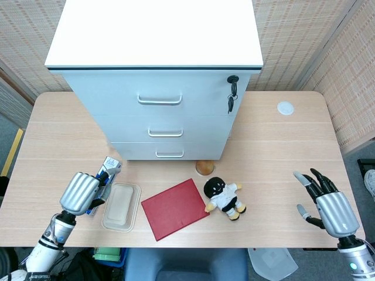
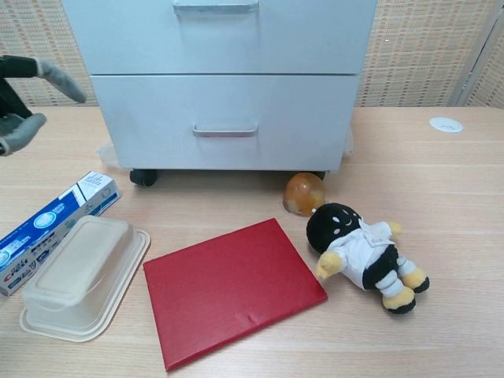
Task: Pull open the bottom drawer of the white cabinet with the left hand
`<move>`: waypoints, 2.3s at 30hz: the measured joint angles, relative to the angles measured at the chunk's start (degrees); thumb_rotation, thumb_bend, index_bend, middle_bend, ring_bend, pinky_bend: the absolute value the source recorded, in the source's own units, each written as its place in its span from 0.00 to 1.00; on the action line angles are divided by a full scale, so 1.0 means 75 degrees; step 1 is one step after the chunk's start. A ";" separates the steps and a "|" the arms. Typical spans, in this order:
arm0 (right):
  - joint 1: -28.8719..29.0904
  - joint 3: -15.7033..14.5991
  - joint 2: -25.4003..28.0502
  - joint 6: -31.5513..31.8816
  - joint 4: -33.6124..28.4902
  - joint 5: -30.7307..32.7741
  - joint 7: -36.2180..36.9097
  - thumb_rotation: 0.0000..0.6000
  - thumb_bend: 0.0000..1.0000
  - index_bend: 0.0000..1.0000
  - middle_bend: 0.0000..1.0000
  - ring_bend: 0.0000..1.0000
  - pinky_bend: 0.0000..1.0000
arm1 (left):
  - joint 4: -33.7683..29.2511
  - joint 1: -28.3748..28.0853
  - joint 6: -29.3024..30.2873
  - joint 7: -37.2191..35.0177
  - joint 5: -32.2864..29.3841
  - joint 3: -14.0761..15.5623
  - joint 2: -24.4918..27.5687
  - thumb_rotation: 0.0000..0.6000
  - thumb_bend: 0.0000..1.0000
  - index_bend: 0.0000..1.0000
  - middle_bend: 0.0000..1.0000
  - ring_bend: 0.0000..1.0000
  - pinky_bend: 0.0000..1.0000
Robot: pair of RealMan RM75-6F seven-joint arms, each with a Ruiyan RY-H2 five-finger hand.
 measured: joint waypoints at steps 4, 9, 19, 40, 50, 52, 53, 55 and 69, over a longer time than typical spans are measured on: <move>0.0034 -0.0005 0.0016 -0.0026 -0.0048 -0.0020 -0.0033 1.00 0.31 0.11 0.19 0.12 0.16 | -0.0119 -0.0458 -0.0602 0.0366 -0.0439 -0.0140 -0.0268 1.00 0.61 0.18 0.95 1.00 1.00; 0.0075 -0.0007 0.0003 -0.0105 -0.0054 0.0011 -0.0034 1.00 0.31 0.11 0.19 0.12 0.16 | -0.0083 -0.0934 -0.1069 0.0815 -0.1048 -0.0362 -0.0713 1.00 0.61 0.17 0.95 1.00 1.00; 0.0120 -0.0029 -0.0039 -0.0191 0.0016 0.0061 -0.0004 1.00 0.31 0.11 0.19 0.12 0.16 | 0.0479 -0.1828 -0.1528 0.1866 -0.2246 -0.0770 -0.1678 1.00 0.61 0.18 0.96 1.00 1.00; 0.0051 0.0016 0.0060 -0.0083 0.0164 0.0266 0.0215 1.00 0.31 0.11 0.19 0.12 0.16 | 0.1729 -0.3179 -0.1924 0.2722 -0.4007 -0.1113 -0.2779 1.00 0.61 0.20 0.96 1.00 1.00; 0.0011 0.0006 0.0020 -0.0072 0.0259 0.0336 0.0295 1.00 0.31 0.11 0.19 0.12 0.16 | 0.1814 -0.3423 -0.1827 0.3102 -0.4512 -0.0963 -0.2821 1.00 0.61 0.22 0.96 1.00 1.00; 0.0005 0.0007 0.0012 -0.0073 0.0276 0.0350 0.0311 1.00 0.31 0.11 0.19 0.12 0.16 | 0.1823 -0.3446 -0.1787 0.3130 -0.4562 -0.0915 -0.2823 1.00 0.61 0.23 0.96 1.00 1.00; 0.0004 0.0006 0.0009 -0.0075 0.0280 0.0352 0.0312 1.00 0.31 0.11 0.19 0.12 0.16 | 0.1826 -0.3452 -0.1768 0.3140 -0.4574 -0.0893 -0.2822 1.00 0.61 0.23 0.96 1.00 1.00; 0.0006 0.0004 0.0004 -0.0084 0.0286 0.0352 0.0317 1.00 0.31 0.11 0.19 0.12 0.16 | 0.1842 -0.3469 -0.1745 0.3139 -0.4594 -0.0841 -0.2824 1.00 0.61 0.24 0.96 1.00 1.00; 0.0032 0.0002 -0.0038 -0.0134 0.0262 0.0348 0.0261 1.00 0.31 0.11 0.19 0.12 0.16 | 0.1619 -0.3441 -0.1458 0.3093 -0.4498 -0.0558 -0.2699 1.00 0.61 0.26 0.96 1.00 1.00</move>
